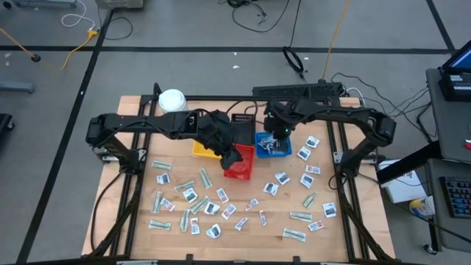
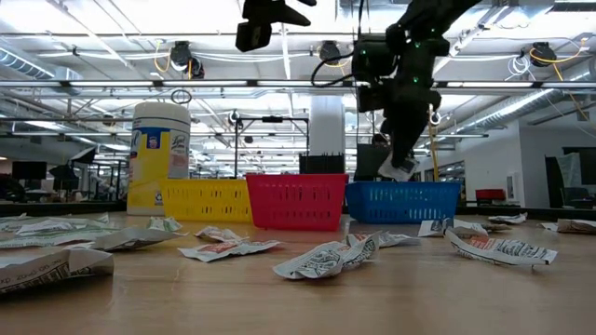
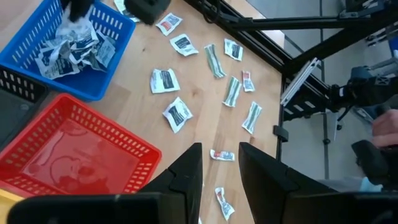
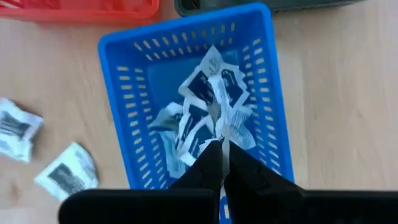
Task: Pick & Place First Aid Supplies
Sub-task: Put the alcohol pad into the blue bin, then put the towelette pack into the black bin
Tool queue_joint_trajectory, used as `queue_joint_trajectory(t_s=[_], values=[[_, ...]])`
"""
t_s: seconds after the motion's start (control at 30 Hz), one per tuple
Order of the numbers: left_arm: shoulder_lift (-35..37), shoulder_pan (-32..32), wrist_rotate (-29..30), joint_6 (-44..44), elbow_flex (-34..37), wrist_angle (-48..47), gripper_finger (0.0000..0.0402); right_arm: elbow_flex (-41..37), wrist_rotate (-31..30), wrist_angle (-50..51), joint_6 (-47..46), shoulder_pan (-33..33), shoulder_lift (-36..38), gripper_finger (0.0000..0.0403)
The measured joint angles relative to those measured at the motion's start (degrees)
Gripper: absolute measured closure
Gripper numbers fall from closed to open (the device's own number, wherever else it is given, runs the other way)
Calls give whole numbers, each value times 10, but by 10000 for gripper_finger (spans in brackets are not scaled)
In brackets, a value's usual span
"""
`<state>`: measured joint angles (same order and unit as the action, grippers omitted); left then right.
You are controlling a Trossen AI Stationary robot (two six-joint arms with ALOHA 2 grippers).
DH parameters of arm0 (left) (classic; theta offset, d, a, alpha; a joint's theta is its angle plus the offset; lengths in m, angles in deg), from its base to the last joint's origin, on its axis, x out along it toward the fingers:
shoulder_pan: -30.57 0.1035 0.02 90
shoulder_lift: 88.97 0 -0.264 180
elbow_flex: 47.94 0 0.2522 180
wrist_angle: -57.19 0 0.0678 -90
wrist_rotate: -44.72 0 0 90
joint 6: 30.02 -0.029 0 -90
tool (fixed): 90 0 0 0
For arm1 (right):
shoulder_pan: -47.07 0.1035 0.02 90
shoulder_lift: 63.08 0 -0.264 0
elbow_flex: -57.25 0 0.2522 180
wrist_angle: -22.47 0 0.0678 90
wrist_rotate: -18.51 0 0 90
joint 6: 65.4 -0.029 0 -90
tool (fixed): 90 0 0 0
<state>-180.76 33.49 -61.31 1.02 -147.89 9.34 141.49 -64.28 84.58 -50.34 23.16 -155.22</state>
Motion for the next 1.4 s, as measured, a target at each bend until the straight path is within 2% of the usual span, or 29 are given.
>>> queue_joint_trajectory(t_s=[0.17, 0.5, 0.63, 0.87, 1.07, 1.27, 1.4], values=[[0, 0, -5, -4, 0, -3, 293, -11, -28, -12, 2, 11, 0, 373], [0, 0, -6, -8, 0, -4, 293, -11, -12, -24, -41, 8, 6, 222], [0, 0, -7, -14, 0, -5, 293, -11, -18, -25, -104, 7, 12, 187], [0, 0, -21, -14, 0, -6, 293, -11, -123, 23, -268, 6, 57, 177], [0, 1, -21, -9, 0, -4, 293, -11, -175, 88, -491, 4, 88, 177], [0, 1, -21, 13, 0, -2, 293, -21, -180, 169, -629, -5, 91, 183], [0, 1, -21, 13, 0, -1, 293, -58, -179, 202, -692, -17, 90, 193]])
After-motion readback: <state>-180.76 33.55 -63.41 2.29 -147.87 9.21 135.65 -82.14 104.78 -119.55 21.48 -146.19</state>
